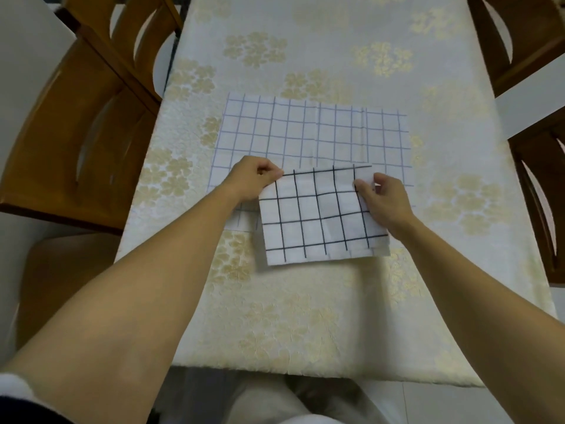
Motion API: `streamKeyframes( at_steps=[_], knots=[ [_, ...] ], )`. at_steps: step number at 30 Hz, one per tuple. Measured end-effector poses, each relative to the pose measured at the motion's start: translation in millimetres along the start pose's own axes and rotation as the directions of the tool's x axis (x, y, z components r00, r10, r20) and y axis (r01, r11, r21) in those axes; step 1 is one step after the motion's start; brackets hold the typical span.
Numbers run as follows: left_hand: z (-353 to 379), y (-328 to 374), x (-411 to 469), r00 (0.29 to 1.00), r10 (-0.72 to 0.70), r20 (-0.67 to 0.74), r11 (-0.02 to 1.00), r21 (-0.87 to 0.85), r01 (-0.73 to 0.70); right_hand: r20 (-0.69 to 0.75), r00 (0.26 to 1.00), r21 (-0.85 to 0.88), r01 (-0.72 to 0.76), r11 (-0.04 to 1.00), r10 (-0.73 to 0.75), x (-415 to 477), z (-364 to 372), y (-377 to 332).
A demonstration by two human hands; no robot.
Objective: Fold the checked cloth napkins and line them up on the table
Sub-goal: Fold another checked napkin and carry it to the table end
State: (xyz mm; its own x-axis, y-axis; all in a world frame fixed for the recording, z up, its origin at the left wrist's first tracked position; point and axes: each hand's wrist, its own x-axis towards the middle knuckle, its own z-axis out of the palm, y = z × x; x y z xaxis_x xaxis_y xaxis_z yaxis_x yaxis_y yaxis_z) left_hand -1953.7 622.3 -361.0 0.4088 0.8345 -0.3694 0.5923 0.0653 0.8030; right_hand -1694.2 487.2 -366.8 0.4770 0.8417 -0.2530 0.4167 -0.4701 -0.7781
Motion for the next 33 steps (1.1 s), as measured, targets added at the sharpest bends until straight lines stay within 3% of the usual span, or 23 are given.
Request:
streamKeyframes(
  at_steps=[4,6,7,10,11,13,15,17,20,30,33],
  knots=[
    [18,-13,-1,0.998,0.018,-0.059,0.984,0.179,-0.007,0.003,0.999,-0.181,-0.038,0.983,0.039,-6,10,15],
    [26,-13,-5,0.978,0.16,-0.133,0.888,0.452,-0.084,-0.051,0.999,-0.278,-0.025,0.96,0.012,-13,14,12],
    [31,-13,-8,0.949,0.263,-0.175,0.82,0.558,-0.124,-0.114,0.992,-0.339,0.018,0.941,-0.06,-18,17,10],
    [54,-5,-26,0.843,0.474,-0.255,0.752,0.615,-0.237,-0.207,0.897,-0.529,0.233,0.816,-0.39,-34,35,1],
    [66,-3,-32,0.841,0.493,-0.225,0.729,0.635,-0.257,-0.156,0.871,-0.538,0.321,0.779,-0.466,-40,46,-6],
    [90,-4,-42,0.905,0.414,-0.094,0.691,0.68,-0.245,0.003,0.843,-0.488,0.471,0.735,-0.538,-44,74,-7],
    [106,-14,-44,0.963,0.268,0.005,0.639,0.748,-0.181,0.183,0.865,-0.444,0.497,0.746,-0.468,-46,95,0],
    [110,-25,-44,0.977,0.212,0.025,0.571,0.808,-0.145,0.263,0.885,-0.504,0.465,0.728,-0.384,-45,102,15],
    [109,-33,-42,0.976,0.217,-0.002,0.563,0.817,-0.123,0.251,0.911,-0.635,0.409,0.655,-0.326,-43,94,28],
    [85,-42,-50,0.987,0.126,-0.101,0.559,0.829,0.013,0.201,0.978,-0.776,0.194,0.6,-0.056,-31,54,27],
    [92,-25,-48,0.98,0.171,-0.106,0.598,0.801,-0.018,0.159,0.966,-0.72,0.254,0.646,-0.203,-27,70,-7]
  ],
)
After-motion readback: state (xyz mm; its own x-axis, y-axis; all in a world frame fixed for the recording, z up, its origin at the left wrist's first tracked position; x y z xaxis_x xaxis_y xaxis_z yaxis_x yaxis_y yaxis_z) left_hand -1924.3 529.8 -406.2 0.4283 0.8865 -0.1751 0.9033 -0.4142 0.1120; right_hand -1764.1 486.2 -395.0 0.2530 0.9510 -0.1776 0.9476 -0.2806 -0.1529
